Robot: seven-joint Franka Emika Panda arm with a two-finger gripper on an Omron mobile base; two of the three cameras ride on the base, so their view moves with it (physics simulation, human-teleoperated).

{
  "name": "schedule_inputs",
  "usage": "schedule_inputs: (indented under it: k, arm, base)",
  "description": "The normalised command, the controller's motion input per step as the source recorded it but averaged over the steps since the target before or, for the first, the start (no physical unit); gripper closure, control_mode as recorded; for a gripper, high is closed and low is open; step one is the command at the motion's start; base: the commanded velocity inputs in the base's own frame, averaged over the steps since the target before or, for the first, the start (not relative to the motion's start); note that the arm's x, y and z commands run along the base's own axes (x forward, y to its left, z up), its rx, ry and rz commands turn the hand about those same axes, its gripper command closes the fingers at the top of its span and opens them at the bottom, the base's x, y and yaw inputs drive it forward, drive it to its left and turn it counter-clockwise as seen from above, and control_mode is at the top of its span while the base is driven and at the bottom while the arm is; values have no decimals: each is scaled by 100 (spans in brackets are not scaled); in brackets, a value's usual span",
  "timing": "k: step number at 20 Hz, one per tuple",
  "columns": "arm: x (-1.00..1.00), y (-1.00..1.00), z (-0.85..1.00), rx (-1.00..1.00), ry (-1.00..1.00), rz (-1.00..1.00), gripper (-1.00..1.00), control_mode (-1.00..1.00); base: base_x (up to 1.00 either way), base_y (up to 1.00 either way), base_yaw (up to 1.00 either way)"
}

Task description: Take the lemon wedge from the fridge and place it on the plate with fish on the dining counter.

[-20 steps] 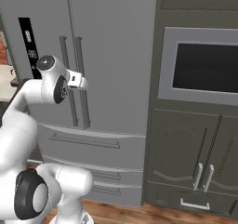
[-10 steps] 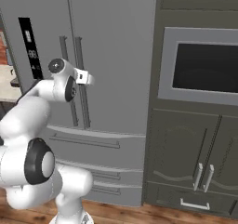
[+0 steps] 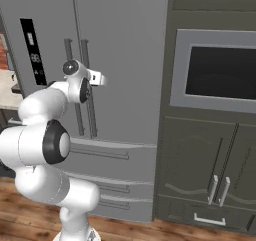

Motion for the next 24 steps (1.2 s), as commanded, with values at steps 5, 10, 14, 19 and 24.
schedule_inputs:
  k: [5,10,14,19,24]
  arm:
    - [79,0,-11,0,0,0,-100,-100]
    - [18,0,-1,0,0,0,100,-100]
    - [-6,0,0,0,0,0,100,-100]
    - [-74,0,14,0,-11,-3,100,-100]
    - [-100,-10,23,-1,-22,-8,100,-100]
  base:
    - [0,0,0]
    - [0,0,0]
    - [0,0,0]
    - [0,0,0]
    - [0,0,0]
